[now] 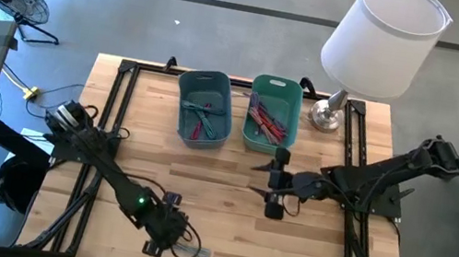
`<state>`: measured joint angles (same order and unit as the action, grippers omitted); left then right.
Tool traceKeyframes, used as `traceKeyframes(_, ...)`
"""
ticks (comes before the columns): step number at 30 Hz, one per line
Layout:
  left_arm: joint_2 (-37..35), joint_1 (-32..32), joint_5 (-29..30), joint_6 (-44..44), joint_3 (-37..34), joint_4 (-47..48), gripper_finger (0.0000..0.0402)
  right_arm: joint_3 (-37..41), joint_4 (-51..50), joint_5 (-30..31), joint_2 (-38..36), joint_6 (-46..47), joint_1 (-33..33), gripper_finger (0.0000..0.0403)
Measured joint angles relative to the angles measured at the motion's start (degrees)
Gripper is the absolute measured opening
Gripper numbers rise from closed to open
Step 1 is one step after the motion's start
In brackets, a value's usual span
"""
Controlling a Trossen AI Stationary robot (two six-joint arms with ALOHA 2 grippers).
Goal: Pick & Place USB Port
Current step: Put the black and white charger cable into the blue bin
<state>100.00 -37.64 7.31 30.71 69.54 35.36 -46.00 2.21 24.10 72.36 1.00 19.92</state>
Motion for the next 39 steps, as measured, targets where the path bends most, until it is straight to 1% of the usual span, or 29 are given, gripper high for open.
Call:
traceKeyframes(4,1.8,-0.6,-1.0,4.2,0.1,-3.4,0.0199,0.0,0.2,-0.7,0.0,0.0,2.4,0.0232)
traceKeyframes(7,3.0,-1.0,-0.5,6.3,0.1,-6.4,0.0199,0.0,-0.2,-0.6,0.0,0.3,4.4,0.0232)
traceKeyframes(10,4.2,-1.1,-0.5,9.0,0.1,-5.9,0.0198,0.0,-0.5,-0.6,0.0,0.4,6.6,0.0232)
traceKeyframes(13,5.8,-1.0,-0.4,11.6,0.0,-5.3,0.0188,0.0,-0.7,-0.5,0.0,0.4,8.7,0.0232)
traceKeyframes(17,7.0,-1.0,-0.2,12.1,0.0,-6.2,0.0169,0.0,-0.7,-0.4,0.0,1.5,10.8,0.0232)
traceKeyframes(23,8.5,-1.0,-1.1,12.8,0.1,-12.2,0.0147,0.0,-1.0,-0.4,0.0,3.9,13.3,0.0232)
traceKeyframes(25,8.6,-1.0,-1.5,13.3,0.2,-12.2,0.0142,0.0,-1.1,-0.5,0.0,4.0,14.0,0.0232)
traceKeyframes(30,8.9,-1.0,-2.0,14.3,0.1,-12.5,0.0134,0.0,-0.9,-0.5,0.0,4.1,16.0,0.0232)
traceKeyframes(39,8.9,-0.9,-1.8,14.8,0.7,-12.8,0.0133,0.0,-1.1,-0.5,0.0,4.1,17.7,0.0232)
